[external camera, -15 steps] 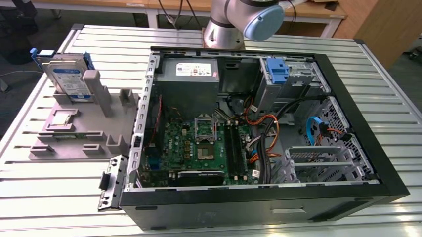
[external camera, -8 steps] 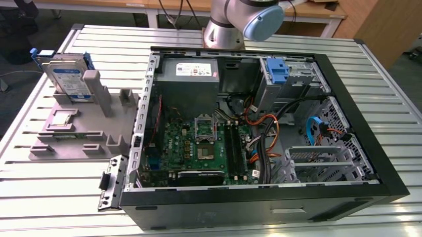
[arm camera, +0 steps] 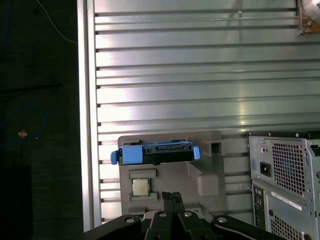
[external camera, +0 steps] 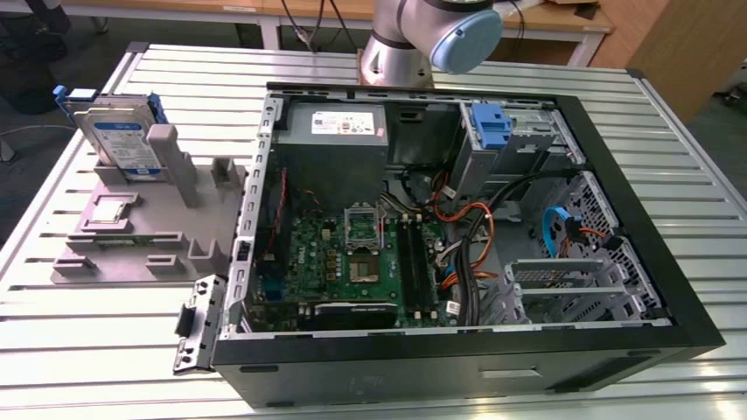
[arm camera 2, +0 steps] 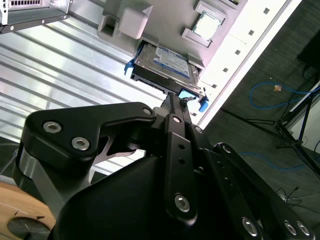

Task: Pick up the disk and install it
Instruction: 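Reach for the disk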

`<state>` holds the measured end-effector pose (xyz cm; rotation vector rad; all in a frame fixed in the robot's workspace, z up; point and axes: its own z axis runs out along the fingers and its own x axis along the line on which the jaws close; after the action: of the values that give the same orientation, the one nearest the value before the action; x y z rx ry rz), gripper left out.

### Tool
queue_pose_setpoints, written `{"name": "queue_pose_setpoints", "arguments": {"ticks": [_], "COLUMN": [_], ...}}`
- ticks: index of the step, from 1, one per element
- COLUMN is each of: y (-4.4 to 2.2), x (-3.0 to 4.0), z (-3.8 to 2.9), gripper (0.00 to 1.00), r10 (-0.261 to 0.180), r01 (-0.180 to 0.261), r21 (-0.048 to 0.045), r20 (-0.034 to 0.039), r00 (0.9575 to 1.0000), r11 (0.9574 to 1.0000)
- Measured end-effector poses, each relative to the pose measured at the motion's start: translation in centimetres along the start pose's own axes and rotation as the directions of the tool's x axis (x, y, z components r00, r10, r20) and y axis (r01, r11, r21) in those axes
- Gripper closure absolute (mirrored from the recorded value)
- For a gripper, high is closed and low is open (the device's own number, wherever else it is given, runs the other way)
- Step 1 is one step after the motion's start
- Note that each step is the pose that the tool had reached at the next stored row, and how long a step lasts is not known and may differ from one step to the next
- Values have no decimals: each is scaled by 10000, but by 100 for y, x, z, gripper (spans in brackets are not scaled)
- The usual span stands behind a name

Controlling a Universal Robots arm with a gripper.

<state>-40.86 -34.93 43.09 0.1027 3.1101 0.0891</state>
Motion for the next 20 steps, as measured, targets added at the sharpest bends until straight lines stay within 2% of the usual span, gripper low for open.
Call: {"name": "queue_pose_setpoints", "arguments": {"ticks": [20], "y": [1], "x": [3], "z": [87], "gripper": [89], "r10": [0], "r01": [0], "r21": [-1], "r20": [1], "r00": [10000], "r11": [10000]}}
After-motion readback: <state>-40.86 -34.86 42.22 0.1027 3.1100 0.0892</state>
